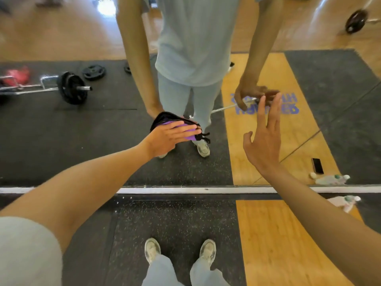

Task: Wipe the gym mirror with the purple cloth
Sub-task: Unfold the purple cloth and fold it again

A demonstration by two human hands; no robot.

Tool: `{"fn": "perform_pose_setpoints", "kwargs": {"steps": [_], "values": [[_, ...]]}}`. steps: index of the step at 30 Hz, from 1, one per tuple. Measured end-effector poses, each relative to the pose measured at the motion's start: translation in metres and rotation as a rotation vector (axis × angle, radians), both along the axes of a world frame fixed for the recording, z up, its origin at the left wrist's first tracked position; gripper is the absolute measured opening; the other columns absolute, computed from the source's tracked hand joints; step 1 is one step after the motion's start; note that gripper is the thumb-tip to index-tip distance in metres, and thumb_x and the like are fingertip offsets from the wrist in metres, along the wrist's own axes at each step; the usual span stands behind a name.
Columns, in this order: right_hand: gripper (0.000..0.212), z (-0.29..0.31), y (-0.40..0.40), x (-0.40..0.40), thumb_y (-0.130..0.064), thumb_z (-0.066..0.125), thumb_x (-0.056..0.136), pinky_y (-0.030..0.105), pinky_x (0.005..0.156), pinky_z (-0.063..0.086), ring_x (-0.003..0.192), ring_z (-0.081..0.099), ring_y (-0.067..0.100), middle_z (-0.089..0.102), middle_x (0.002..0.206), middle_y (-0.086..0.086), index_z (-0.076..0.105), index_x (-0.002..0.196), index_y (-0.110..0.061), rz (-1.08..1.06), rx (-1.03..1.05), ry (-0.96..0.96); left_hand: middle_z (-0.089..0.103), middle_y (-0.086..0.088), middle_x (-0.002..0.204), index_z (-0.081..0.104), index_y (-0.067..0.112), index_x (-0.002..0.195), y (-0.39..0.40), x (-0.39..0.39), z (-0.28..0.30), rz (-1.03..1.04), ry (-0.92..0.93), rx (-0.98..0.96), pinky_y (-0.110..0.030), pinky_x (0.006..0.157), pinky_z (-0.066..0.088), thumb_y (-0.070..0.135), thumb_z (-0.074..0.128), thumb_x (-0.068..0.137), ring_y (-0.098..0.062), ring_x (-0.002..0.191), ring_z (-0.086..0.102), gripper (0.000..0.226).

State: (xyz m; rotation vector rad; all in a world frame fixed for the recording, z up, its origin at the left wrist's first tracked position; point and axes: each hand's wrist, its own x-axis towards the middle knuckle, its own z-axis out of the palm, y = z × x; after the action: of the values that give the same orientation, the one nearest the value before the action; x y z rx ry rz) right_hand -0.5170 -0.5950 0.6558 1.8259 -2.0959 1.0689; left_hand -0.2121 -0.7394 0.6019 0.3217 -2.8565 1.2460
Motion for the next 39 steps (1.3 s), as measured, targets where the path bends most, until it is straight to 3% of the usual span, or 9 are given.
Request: {"fn": "perform_pose_setpoints", "kwargs": {"steps": [3,5,8,11,17,22,30,35,39], "values": [[0.103,-0.016,0.000,0.014,0.008,0.059,0.077,0.050,0.117,0.041,0.161,-0.003,0.033,-0.003,0.173,0.019,0.011,0.166,-0.011,0.062,0.060,0.057,-0.016,0.002,0.171,-0.018,0.013,0.164,0.008,-0.033,-0.016,0.014,-0.119,-0.009,-0.044,0.127,-0.020,0.017,0.031,0.101,-0.013,0.158,-0.012,0.080],[0.103,-0.017,0.000,0.018,0.008,0.059,0.078,0.047,0.118,0.041,0.161,-0.004,0.031,-0.008,0.173,0.015,0.010,0.166,-0.012,0.055,0.070,0.047,-0.011,0.007,0.174,-0.009,0.019,0.166,0.011,-0.058,-0.022,0.014,-0.207,0.008,-0.044,0.126,-0.019,0.019,0.032,0.105,-0.010,0.160,-0.007,0.074],[0.100,-0.011,0.003,0.016,0.005,0.061,0.081,0.045,0.119,0.039,0.162,-0.003,0.029,-0.008,0.173,0.011,0.010,0.166,-0.011,0.046,0.072,0.062,-0.005,0.009,0.175,-0.001,0.023,0.169,0.009,-0.070,-0.020,0.000,-0.250,0.003,-0.038,0.129,-0.008,0.011,0.012,0.105,-0.010,0.162,-0.001,0.066],[0.102,-0.007,0.006,0.014,0.006,0.062,0.082,0.047,0.123,0.035,0.162,-0.002,0.028,-0.002,0.174,0.014,0.009,0.166,-0.013,0.040,0.060,0.081,0.002,0.012,0.173,0.003,0.020,0.166,0.004,-0.057,0.002,-0.015,-0.104,-0.047,-0.037,0.131,-0.003,0.000,-0.002,0.102,-0.006,0.160,0.011,0.067],[0.098,0.025,-0.008,0.034,0.010,0.063,0.079,0.056,0.124,0.028,0.161,0.000,0.024,0.007,0.173,0.013,0.020,0.165,-0.009,0.112,-0.086,0.166,0.012,0.009,0.175,0.011,0.020,0.169,-0.007,-0.019,0.075,-0.038,0.131,-0.085,-0.038,0.131,0.001,0.021,0.048,0.097,-0.012,0.161,0.015,0.081],[0.097,0.071,-0.040,0.073,0.009,0.065,0.078,0.057,0.126,0.021,0.161,0.005,0.029,0.012,0.172,0.015,0.025,0.164,-0.011,0.101,-0.220,0.194,0.008,0.005,0.175,0.019,0.018,0.168,-0.017,0.013,0.147,-0.054,0.285,-0.174,-0.041,0.132,0.001,0.032,0.047,0.103,-0.018,0.161,0.011,0.072],[0.088,0.163,-0.079,0.136,-0.004,0.061,0.082,0.060,0.126,0.015,0.161,0.006,0.025,0.013,0.172,0.012,0.028,0.163,-0.012,0.086,-0.412,0.243,0.040,0.000,0.166,0.051,0.024,0.155,-0.037,0.063,0.272,-0.123,0.603,-0.249,-0.043,0.127,0.022,0.032,0.053,0.102,-0.023,0.154,0.035,0.054],[0.078,0.234,-0.105,0.178,-0.014,0.055,0.089,0.061,0.127,0.004,0.161,0.003,0.023,0.013,0.173,0.011,0.029,0.163,-0.010,0.083,-0.554,0.167,0.036,-0.003,0.167,0.050,0.027,0.157,-0.046,0.090,0.340,-0.062,0.800,-0.327,-0.045,0.130,0.017,0.036,0.052,0.101,-0.026,0.156,0.032,0.056],[0.072,0.267,-0.119,0.213,-0.022,0.048,0.096,0.059,0.126,-0.005,0.161,-0.002,0.020,0.011,0.173,0.011,0.027,0.164,-0.013,0.063,-0.619,0.115,0.040,-0.005,0.166,0.049,0.029,0.157,-0.045,0.098,0.347,-0.012,1.014,-0.278,-0.047,0.129,0.020,0.035,0.058,0.100,-0.028,0.156,0.032,0.058]]}}
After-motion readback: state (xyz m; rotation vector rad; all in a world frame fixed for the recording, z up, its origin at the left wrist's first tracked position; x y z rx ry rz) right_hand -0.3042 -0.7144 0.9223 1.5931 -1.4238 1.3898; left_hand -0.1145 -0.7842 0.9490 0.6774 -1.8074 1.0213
